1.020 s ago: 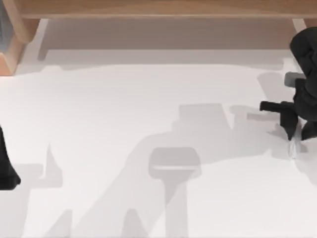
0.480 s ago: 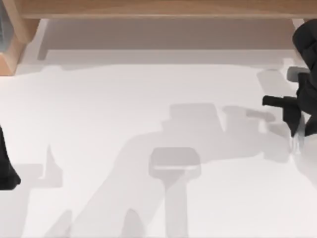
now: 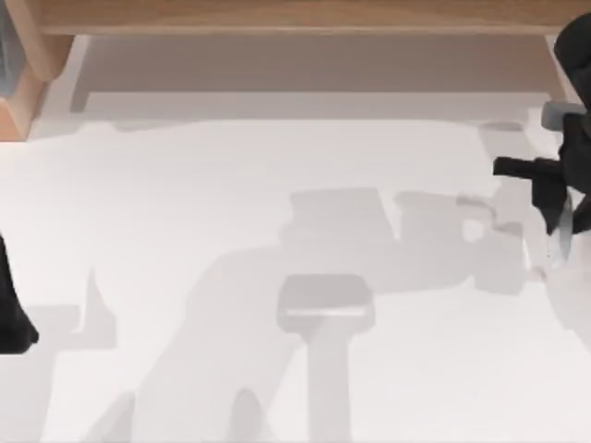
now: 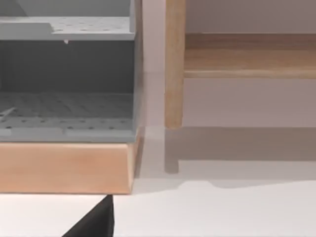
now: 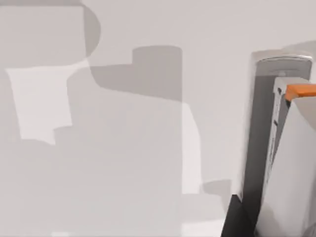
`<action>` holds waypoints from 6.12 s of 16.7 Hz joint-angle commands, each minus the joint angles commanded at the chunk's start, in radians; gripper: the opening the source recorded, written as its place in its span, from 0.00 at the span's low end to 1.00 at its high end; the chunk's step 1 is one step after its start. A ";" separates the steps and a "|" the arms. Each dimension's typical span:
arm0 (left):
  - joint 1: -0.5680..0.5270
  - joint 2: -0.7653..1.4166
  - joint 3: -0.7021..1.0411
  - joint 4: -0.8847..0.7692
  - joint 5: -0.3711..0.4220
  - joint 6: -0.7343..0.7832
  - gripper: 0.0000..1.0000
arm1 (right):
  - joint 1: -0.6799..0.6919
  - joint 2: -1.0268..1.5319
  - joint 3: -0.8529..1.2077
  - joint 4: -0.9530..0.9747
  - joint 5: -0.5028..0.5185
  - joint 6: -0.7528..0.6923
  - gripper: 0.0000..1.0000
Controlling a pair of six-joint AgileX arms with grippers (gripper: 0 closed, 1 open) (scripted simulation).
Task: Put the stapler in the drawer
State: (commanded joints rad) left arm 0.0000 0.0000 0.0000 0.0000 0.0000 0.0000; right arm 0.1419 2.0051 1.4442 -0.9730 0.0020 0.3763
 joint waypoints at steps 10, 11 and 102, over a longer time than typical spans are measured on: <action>0.000 0.000 0.000 0.000 0.000 0.000 1.00 | -0.243 0.032 0.551 -0.246 0.060 -0.160 0.00; 0.000 0.000 0.000 0.000 0.000 0.000 1.00 | -0.283 0.071 0.610 -0.271 0.064 -0.201 0.00; 0.000 0.000 0.000 0.000 0.000 0.000 1.00 | -1.054 -0.078 -0.501 1.768 -0.456 -1.556 1.00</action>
State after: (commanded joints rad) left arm 0.0000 0.0000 0.0000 0.0000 0.0000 0.0000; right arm -0.9118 1.9274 0.9434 0.7951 -0.4538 -1.1798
